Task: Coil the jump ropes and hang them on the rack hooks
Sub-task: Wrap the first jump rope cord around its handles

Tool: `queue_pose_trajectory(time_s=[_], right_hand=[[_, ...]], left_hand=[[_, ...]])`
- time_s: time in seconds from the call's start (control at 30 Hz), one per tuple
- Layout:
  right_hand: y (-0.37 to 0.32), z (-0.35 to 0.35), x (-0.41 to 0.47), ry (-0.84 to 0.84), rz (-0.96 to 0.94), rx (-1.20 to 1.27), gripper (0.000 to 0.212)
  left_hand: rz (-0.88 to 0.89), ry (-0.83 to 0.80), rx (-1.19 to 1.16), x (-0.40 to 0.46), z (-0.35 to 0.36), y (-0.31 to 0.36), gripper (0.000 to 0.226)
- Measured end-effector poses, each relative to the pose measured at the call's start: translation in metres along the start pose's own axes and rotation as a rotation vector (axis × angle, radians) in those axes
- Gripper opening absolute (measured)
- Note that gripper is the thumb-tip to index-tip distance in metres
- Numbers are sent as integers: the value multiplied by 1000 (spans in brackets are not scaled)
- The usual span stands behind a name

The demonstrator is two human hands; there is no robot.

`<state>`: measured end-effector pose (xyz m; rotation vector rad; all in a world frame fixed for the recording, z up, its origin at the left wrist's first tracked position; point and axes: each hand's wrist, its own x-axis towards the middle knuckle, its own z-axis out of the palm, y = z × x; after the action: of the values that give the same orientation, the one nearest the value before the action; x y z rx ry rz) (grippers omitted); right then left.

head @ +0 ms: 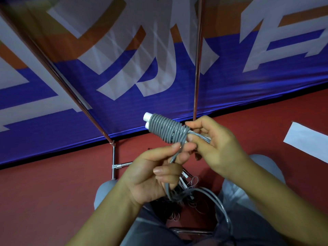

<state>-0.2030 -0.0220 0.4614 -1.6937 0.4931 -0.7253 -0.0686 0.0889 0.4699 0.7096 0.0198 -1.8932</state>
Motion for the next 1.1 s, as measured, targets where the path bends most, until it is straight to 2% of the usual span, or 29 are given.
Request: queue_pose_trajectory(time_s=[0.07,0.13,0.23,0.3,0.33,0.4,0.47,0.57,0.73,0.97,1.1], right_hand=[[-2,1,-1,-22,20,60,18],[-5,2,-2,-38,37,114,18],[-6,2,-1,-60,69,119,17],[-6,2,0,-78,103,133,17],[-5,2,-1,-81,124,156,17],[-6,2,-2,-79,160,180,17],[-7,2,-3,-80,169,172,18],[-10,2,-5,-69,184,186,9],[-14,11,-9,58,249,327,7],[-22,19,-10,157,386,533,14],[-26,17,-10,116,415,597,10]], left_hand=[[-25,28,1,-4,0,1,38],[-20,-28,2,-4,-2,1,41],[-7,-156,-30,2,-7,-1,34],[-11,-181,-19,2,-4,-4,22],[-8,-140,-17,1,-2,-5,20],[38,-9,18,-2,5,-8,28],[105,56,189,-5,12,-12,25],[162,47,309,-4,10,-14,30],[277,38,476,-7,4,-14,32],[379,73,449,-6,-11,-13,34],[507,82,640,-7,-7,-5,21]])
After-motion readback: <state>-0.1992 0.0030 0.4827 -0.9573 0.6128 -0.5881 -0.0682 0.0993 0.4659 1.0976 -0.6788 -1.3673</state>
